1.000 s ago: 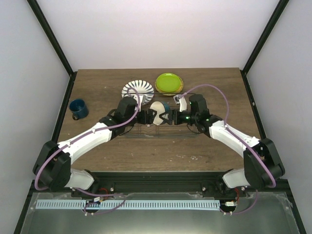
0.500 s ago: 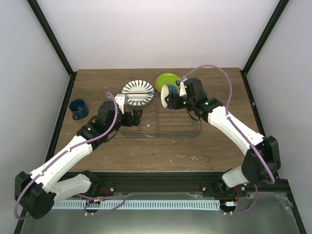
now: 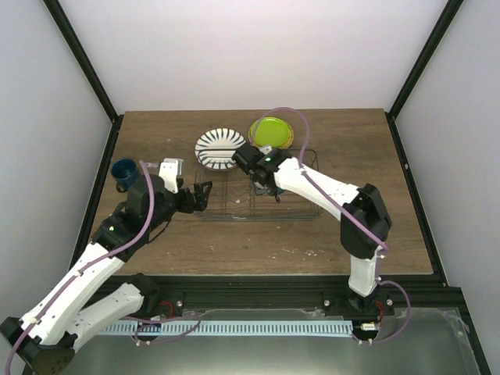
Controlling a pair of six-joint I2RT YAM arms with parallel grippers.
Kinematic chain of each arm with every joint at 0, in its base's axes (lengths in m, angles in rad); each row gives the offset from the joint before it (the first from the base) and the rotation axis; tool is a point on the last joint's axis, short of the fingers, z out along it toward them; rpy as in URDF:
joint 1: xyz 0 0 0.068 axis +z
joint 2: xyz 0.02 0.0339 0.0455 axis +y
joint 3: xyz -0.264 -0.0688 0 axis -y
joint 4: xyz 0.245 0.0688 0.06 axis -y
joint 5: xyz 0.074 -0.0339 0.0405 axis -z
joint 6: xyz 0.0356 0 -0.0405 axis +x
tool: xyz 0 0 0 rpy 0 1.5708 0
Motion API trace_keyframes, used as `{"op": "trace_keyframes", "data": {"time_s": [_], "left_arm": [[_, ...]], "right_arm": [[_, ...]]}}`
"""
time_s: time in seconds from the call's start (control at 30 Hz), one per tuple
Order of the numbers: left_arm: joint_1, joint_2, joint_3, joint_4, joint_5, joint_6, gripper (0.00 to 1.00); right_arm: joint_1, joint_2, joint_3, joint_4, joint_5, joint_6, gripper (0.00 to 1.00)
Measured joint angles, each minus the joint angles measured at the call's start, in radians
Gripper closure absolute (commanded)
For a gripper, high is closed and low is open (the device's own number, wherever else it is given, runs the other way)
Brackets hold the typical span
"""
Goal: Load the mixed dishes into the dish rack
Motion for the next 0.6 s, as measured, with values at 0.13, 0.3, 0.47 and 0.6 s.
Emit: {"op": "trace_keyframes", "data": {"time_s": [0.13,0.3,0.47,0.6], "left_arm": [[0.000,-0.048,-0.010,-0.008,0.001,0.000,0.00],[0.000,-0.081,-0.039,-0.013,0.008,0.000,0.00],[0.000,-0.095,-0.070,-0.014,0.016,0.000,0.00],[0.000,-0.096,-0.078,-0.014,0.027,0.000,0.00]], "right_arm": [[0.033,0.101,0.102,-0.170,0.123,0.102,0.60],[0.037,0.161,0.128,-0.272,0.222,0.150,0.60],[0.034,0.205,0.128,-0.310,0.295,0.158,0.59],[0.027,0.241,0.128,-0.315,0.324,0.162,0.59]]}}
